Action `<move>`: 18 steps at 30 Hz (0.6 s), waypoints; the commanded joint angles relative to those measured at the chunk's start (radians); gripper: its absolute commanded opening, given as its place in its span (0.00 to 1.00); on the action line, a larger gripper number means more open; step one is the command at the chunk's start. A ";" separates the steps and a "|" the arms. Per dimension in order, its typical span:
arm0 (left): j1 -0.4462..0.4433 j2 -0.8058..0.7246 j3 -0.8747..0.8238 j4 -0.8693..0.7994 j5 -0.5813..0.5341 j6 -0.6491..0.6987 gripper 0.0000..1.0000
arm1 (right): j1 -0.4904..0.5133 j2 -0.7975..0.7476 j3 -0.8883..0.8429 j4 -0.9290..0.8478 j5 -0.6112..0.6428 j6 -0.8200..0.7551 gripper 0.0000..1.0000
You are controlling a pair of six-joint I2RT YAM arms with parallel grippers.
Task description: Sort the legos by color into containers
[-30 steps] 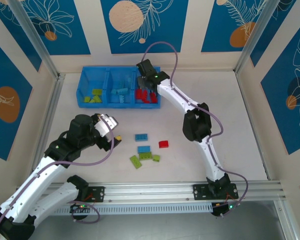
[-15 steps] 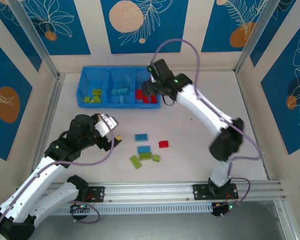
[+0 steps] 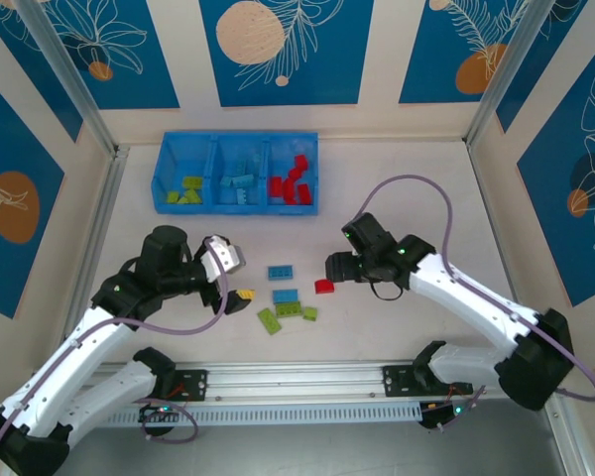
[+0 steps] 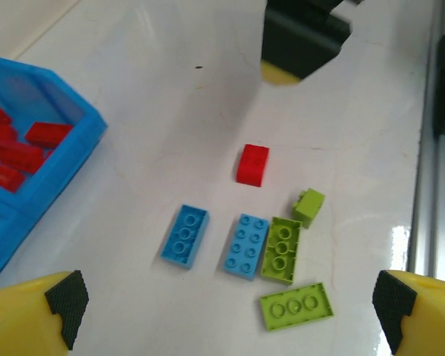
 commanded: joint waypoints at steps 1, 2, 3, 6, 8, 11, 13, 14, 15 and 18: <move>-0.016 0.024 0.045 -0.050 0.057 0.030 1.00 | 0.002 0.102 0.032 -0.043 -0.059 0.028 0.79; -0.017 0.031 0.047 -0.056 0.045 0.030 1.00 | 0.002 0.137 0.049 -0.057 -0.049 0.046 0.80; -0.020 0.037 0.050 -0.061 0.034 0.029 1.00 | 0.000 0.169 0.076 -0.081 -0.027 0.098 0.81; -0.028 0.047 0.052 -0.066 -0.003 0.025 1.00 | -0.018 0.253 0.160 -0.183 -0.013 0.388 0.80; -0.031 0.053 0.054 -0.070 -0.018 0.024 1.00 | 0.000 0.295 0.196 -0.206 -0.057 0.551 0.79; -0.032 0.053 0.057 -0.073 -0.037 0.018 1.00 | 0.019 0.347 0.237 -0.233 -0.089 0.754 0.79; -0.034 0.053 0.055 -0.071 -0.042 0.019 1.00 | 0.012 0.390 0.251 -0.233 -0.127 0.829 0.80; -0.036 0.053 0.057 -0.071 -0.042 0.018 1.00 | 0.005 0.409 0.256 -0.215 -0.154 0.835 0.81; -0.037 0.053 0.057 -0.071 -0.044 0.015 1.00 | -0.008 0.431 0.260 -0.207 -0.188 0.853 0.81; -0.041 0.053 0.055 -0.070 -0.048 0.013 1.00 | -0.030 0.482 0.273 -0.171 -0.260 0.891 0.83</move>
